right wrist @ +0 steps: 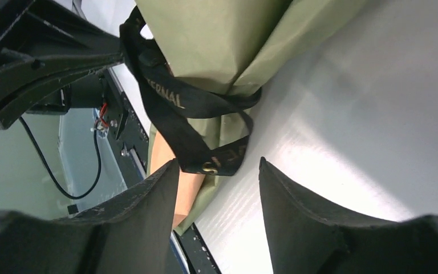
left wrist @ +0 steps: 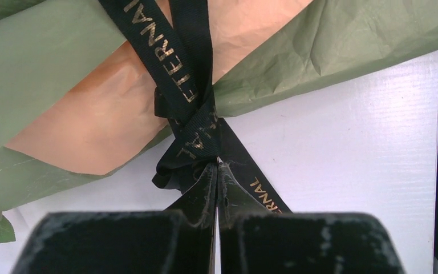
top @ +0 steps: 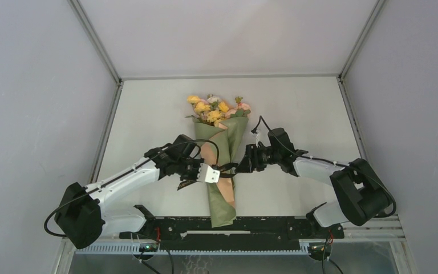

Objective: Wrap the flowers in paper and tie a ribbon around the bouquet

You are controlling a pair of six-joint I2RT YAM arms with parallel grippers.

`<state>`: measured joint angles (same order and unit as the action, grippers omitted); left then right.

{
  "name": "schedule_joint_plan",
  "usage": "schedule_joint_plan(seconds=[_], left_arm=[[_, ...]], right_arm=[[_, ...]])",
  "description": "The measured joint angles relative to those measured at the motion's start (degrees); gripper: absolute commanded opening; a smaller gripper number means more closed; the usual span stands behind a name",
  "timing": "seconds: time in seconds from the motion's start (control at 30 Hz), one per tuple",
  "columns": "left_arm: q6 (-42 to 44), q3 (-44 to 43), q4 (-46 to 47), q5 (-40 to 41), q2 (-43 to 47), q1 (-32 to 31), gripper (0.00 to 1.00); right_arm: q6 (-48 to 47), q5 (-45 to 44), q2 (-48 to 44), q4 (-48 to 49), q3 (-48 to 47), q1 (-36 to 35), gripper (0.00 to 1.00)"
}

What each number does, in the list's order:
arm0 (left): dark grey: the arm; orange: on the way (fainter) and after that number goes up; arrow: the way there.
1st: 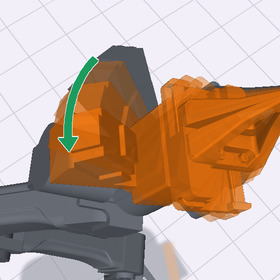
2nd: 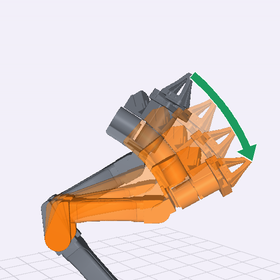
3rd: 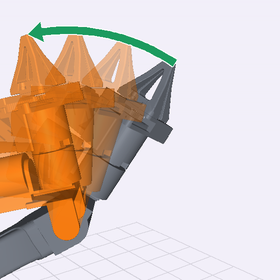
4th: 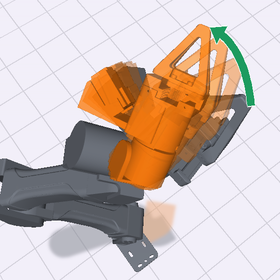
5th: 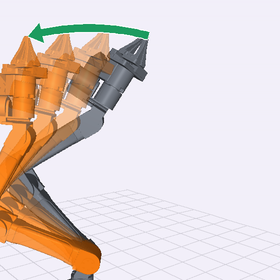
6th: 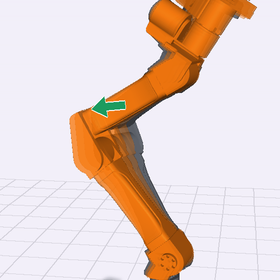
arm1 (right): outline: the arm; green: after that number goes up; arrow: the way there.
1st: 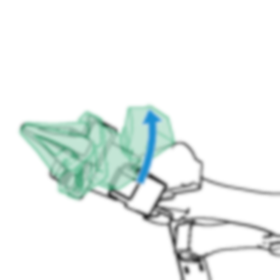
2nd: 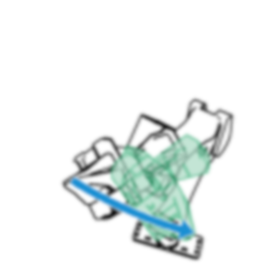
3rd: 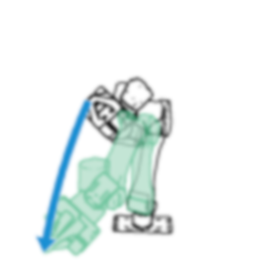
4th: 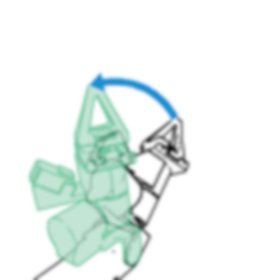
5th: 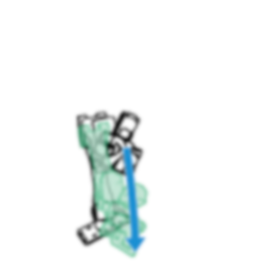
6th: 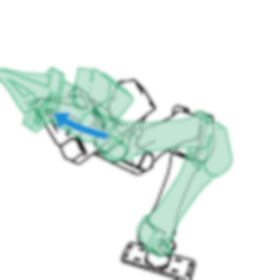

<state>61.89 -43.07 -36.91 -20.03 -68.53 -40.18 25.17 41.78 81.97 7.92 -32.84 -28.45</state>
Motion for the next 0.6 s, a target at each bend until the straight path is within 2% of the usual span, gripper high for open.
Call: schedule_joint_plan(seconds=[0.13,0.2,0.3,0.37,0.5,0.6], left_arm=[[-2.05,0.0,1.53,0.11,0.0,0.0,0.01],[-3.1,0.0,2.03,0.0,0.0,0.0,0.01],[-4.46,0.0,2.12,-0.13,0.0,0.0,0.0],[-5.38,0.0,2.47,-0.11,0.0,-0.02,0.0],[-7.76,0.0,3.96,-0.13,0.0,-0.04,0.0],[-9.53,0.0,5.07,-0.31,0.0,-0.04,0.0]], right_arm=[[-0.35,-2.49,-3.23,-0.22,0.02,-2.58,0.48],[-0.39,-4.11,-7.28,0.42,0.02,-3.89,0.46],[-0.13,-5.4,-10.99,3.91,-0.13,-6.47,0.4],[1.29,-4.7,-10.1,7.54,-0.24,-8.09,0.37],[7.72,-1.22,-2.34,16.92,-0.15,-9.42,0.38],[11.47,-1.4,-1.38,20.57,1.99,-8.79,0.43]])
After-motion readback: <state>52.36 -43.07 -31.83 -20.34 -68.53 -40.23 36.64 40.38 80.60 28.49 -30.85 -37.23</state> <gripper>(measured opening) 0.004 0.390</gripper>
